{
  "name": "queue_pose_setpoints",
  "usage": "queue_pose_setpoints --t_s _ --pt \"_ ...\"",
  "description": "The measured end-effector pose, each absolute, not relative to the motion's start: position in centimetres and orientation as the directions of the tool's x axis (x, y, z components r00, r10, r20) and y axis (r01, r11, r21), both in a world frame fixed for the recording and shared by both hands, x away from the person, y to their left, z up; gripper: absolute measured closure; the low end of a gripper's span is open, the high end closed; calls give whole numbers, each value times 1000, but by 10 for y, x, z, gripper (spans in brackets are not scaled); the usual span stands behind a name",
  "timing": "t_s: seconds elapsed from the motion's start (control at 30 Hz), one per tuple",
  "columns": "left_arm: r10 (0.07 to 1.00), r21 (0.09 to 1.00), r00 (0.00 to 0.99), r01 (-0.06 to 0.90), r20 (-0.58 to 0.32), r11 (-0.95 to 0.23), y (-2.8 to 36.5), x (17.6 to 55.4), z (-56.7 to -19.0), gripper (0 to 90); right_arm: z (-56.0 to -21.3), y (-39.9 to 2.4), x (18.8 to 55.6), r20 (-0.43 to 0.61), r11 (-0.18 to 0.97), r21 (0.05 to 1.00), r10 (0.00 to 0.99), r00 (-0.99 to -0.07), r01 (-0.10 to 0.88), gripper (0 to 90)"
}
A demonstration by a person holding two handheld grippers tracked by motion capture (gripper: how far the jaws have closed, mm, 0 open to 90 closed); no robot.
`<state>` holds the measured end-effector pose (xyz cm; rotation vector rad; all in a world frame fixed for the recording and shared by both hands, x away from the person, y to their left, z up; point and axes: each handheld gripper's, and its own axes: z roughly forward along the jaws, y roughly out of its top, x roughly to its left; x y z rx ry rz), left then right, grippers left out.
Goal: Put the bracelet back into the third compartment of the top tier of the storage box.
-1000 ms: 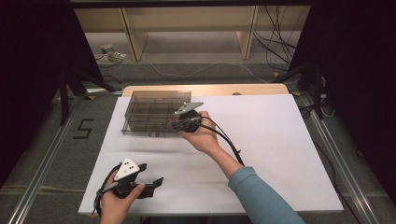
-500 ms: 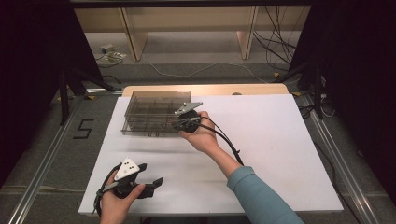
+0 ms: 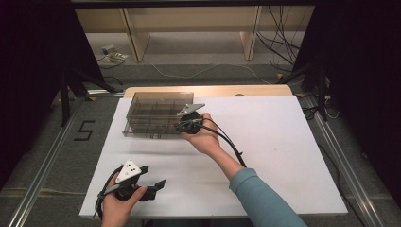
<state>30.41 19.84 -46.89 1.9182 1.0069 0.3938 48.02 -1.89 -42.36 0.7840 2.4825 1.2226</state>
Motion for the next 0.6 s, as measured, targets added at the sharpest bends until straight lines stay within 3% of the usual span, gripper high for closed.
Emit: queue_pose_setpoints --t_s 0.33,0.6 --pt "778 834 616 489 -122 -257 198 304 -469 167 -422 -20 479 -8 490 801 585 -811 345 795" --pt "778 833 616 489 -121 -259 198 304 -469 167 -415 -24 476 -32 483 813 596 -803 326 662"
